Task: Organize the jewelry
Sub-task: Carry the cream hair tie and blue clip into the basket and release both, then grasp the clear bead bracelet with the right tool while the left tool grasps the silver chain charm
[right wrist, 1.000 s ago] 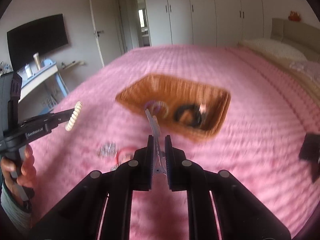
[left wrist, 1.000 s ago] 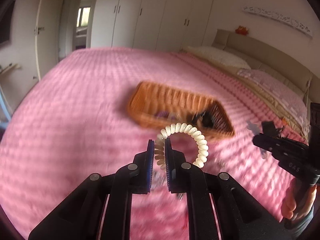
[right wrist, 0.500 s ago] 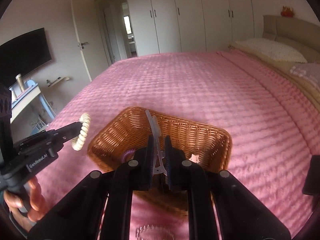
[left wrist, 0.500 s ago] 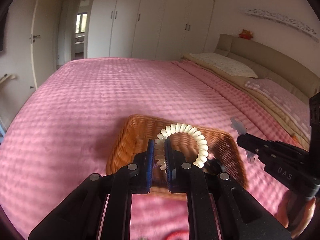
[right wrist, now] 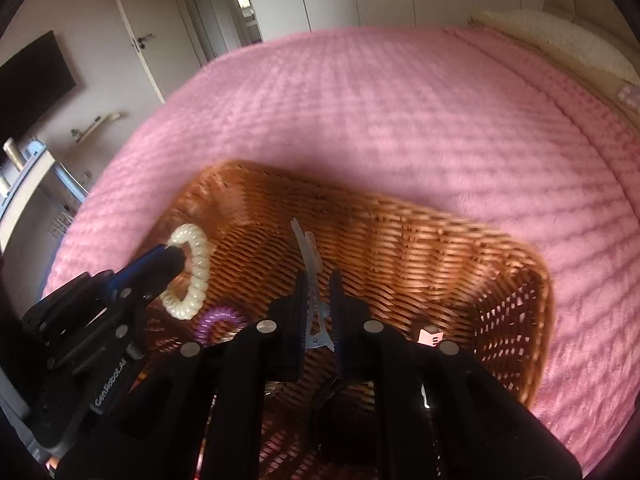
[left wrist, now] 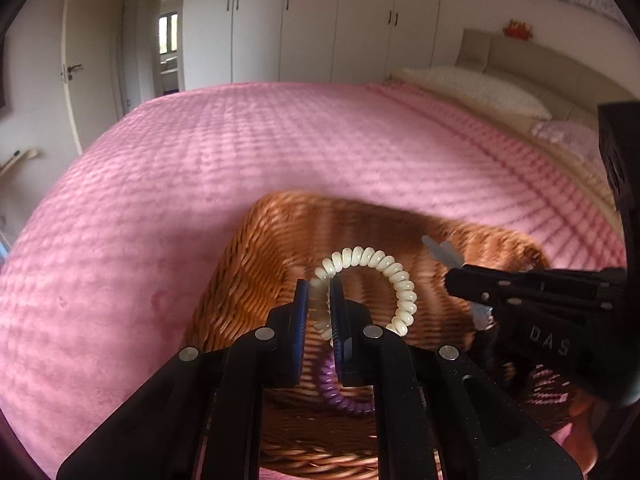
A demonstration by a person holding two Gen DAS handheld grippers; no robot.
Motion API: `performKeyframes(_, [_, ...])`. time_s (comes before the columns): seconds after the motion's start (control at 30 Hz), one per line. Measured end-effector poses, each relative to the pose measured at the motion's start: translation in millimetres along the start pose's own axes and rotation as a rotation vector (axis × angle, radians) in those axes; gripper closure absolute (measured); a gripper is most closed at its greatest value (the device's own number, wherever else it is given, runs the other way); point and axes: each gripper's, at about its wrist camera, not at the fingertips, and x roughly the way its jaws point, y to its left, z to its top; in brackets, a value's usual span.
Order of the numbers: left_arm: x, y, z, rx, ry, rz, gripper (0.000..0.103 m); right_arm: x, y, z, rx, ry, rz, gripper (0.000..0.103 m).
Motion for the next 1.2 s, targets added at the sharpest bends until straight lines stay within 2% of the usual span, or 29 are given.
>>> performKeyframes(0.2, [8.8, 3.4, -5.9, 0.0, 0.03, 0.0, 0.092, 7.8, -0.4, 0.0, -0.016, 0.031, -0.005, 0.093])
performKeyframes(0.3, [1.7, 3.4, -5.7, -0.005, 0.021, -0.021, 0.083, 3.0, -1.0, -1.3, -0.011, 0.035, 0.013, 0.092])
performKeyframes(0.37, [-8.2, 2.7, -5.4, -0.005, 0.003, -0.036, 0.081, -4.2, -1.2, -3.1, -0.012, 0.031, 0.01, 0.087])
performKeyframes(0.4, [-16.3, 3.3, -4.9, -0.009, -0.005, -0.051, 0.077, -9.1, -1.4, -4.8, -0.01, 0.027, 0.015, 0.08])
performKeyframes(0.43, [-24.1, 3.4, -4.5, -0.014, -0.014, -0.066, 0.067, -14.9, -1.5, -5.6, -0.008, 0.021, 0.02, 0.077])
performKeyframes(0.47, [-31.2, 3.0, -4.5, -0.018, -0.023, -0.074, 0.063, -22.3, -1.0, -8.0, -0.008, 0.013, 0.026, 0.076])
performKeyframes(0.67, [-105.9, 10.8, -15.5, -0.033, -0.118, -0.131, 0.053, -80.7, 4.6, -33.9, -0.036, -0.041, 0.088, 0.075])
performKeyframes(0.8, [-158.4, 25.2, -36.4, -0.056, -0.167, -0.146, 0.052, -119.1, 6.7, -64.3, -0.059, -0.091, 0.113, 0.075])
performKeyframes(0.93, [-186.9, 42.8, -61.3, -0.095, -0.184, -0.147, 0.052, -138.8, 7.5, -97.6, -0.077, -0.117, 0.123, 0.075])
performKeyframes(1.03, [-194.1, 51.7, -81.9, -0.12, -0.168, -0.137, 0.052, -143.6, 8.8, -126.8, -0.102, -0.131, 0.095, 0.075])
performKeyframes(1.2, [-187.2, 58.8, -117.1, -0.139, -0.103, -0.124, 0.053, -140.7, 5.0, -155.6, -0.089, -0.135, 0.082, 0.075])
